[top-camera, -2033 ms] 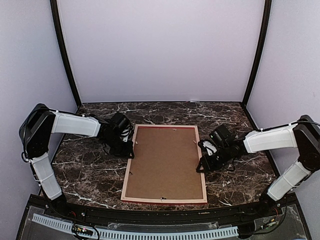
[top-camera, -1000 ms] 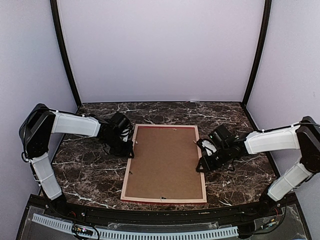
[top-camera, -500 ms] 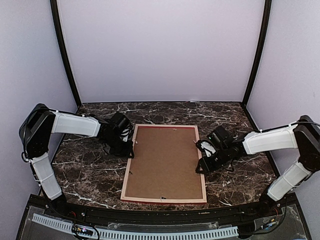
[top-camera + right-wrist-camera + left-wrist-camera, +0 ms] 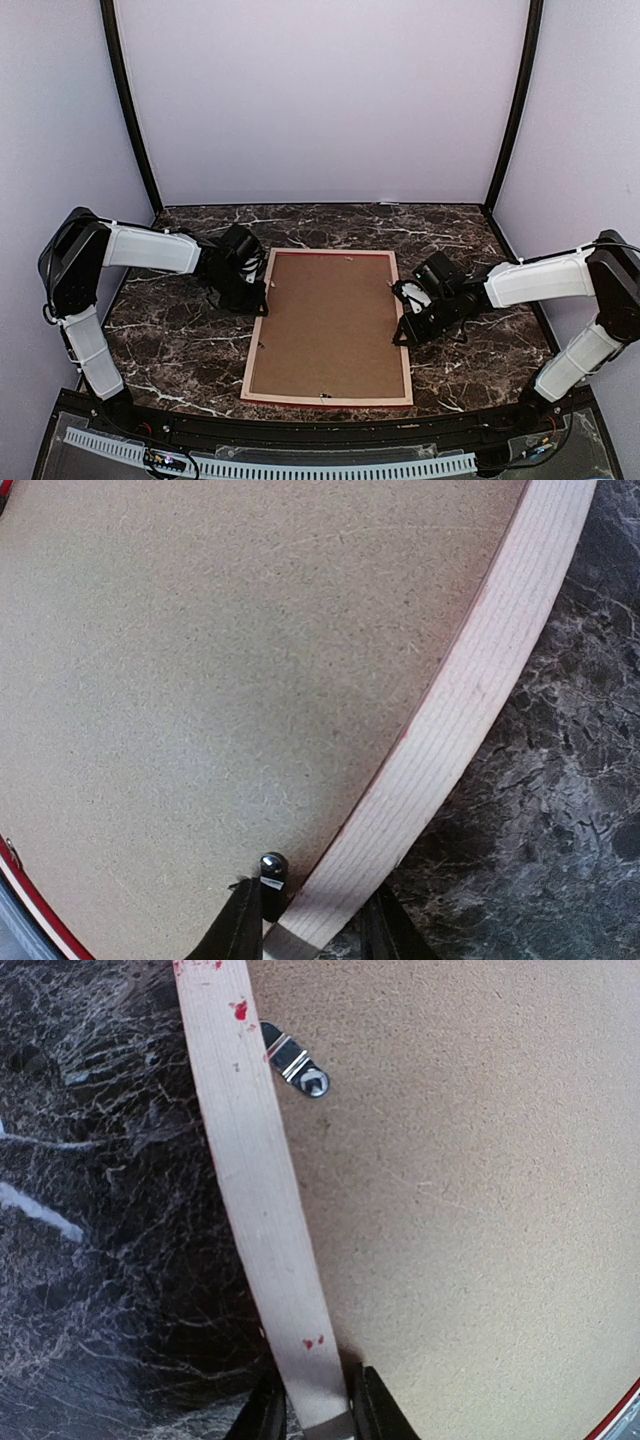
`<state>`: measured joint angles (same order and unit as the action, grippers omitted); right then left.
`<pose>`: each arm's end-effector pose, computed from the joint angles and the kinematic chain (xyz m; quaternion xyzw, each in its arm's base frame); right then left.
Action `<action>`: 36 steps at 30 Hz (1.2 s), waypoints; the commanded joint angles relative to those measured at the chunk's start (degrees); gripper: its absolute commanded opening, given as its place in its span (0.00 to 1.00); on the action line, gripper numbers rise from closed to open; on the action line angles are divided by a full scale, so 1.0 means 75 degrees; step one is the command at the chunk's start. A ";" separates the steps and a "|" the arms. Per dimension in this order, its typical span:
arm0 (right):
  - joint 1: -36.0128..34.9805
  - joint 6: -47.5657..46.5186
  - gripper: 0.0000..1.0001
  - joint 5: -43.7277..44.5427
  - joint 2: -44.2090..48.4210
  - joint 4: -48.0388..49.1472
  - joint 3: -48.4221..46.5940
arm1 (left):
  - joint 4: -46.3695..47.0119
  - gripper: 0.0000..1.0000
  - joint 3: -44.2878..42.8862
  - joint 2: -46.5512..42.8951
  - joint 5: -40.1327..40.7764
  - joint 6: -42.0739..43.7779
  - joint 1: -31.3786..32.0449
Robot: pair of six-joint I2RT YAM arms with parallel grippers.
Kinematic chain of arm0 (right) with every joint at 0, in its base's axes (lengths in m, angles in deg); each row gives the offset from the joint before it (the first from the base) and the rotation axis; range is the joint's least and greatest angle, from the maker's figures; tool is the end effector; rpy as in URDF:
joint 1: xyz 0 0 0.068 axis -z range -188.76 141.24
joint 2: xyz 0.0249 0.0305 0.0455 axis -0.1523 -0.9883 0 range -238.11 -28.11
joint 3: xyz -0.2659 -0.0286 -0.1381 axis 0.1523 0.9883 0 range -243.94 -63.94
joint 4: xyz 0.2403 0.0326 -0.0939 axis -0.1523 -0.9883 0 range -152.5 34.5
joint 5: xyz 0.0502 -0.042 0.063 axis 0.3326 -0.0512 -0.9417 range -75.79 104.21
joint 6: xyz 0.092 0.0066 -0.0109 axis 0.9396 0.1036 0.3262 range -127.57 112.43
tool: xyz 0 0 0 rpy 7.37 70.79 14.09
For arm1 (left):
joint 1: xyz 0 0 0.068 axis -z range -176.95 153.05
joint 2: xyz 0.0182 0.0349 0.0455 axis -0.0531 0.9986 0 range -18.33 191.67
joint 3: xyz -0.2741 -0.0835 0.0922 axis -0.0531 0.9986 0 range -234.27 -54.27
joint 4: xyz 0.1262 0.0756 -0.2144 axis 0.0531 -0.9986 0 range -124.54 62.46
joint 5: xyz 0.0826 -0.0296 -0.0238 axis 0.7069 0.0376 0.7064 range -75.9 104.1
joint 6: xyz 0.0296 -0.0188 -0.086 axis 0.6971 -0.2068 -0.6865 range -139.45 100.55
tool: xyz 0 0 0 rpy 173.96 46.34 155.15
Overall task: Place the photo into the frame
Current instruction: Press the fastener onto the backboard.
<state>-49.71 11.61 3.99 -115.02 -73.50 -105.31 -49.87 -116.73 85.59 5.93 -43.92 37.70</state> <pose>0.2070 0.1994 0.1345 -0.2031 0.9483 0.1892 0.1538 0.3073 -0.2270 0.1410 0.1023 0.9662 -0.1719 0.1625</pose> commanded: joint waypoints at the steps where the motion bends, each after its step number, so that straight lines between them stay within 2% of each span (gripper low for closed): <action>1: -0.0030 -0.0123 0.24 0.0035 -0.0282 0.0507 0.0027 | -0.0528 0.24 0.0399 0.0371 0.0537 0.0339 -0.0085; 5: 0.0211 0.0008 0.26 -0.0420 -0.0165 0.0806 0.0109 | -0.0510 0.24 0.0432 0.0351 0.0557 0.0344 -0.0086; 9: 0.0455 0.0317 0.48 -0.0958 0.0031 0.1122 0.0099 | -0.0498 0.24 0.0455 0.0321 0.0560 0.0324 -0.0085; 13: 0.0526 0.0487 0.55 -0.0969 -0.0005 0.1108 -0.0111 | -0.0459 0.24 0.0483 0.0313 0.0519 0.0294 -0.0085; 21: 0.0516 0.0065 0.56 -0.0688 -0.0213 0.0632 -0.0280 | -0.0476 0.24 0.0488 0.0277 0.0541 0.0298 -0.0085; 36: 0.0299 -0.0368 0.45 -0.0300 -0.0244 0.0151 -0.0130 | -0.0491 0.24 0.0478 0.0286 0.0553 0.0298 -0.0085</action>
<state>-46.91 9.77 -0.01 -116.21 -72.01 -105.94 -48.88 -115.99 85.20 6.09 -43.94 37.48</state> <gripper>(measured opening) 0.466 0.247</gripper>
